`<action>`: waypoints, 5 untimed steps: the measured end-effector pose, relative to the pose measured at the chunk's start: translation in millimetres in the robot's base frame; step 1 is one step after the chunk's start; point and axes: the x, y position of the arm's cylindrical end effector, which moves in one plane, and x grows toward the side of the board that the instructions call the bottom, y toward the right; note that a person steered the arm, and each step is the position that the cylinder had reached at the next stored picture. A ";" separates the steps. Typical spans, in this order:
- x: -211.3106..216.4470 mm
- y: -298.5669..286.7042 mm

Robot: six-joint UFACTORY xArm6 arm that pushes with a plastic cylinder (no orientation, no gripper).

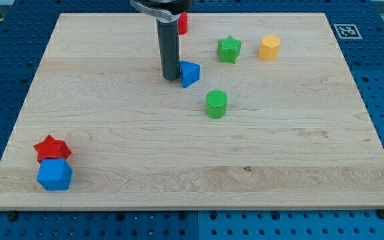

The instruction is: Move the blue triangle and the yellow heart vertically with the red circle

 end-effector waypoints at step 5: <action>-37.4 7.1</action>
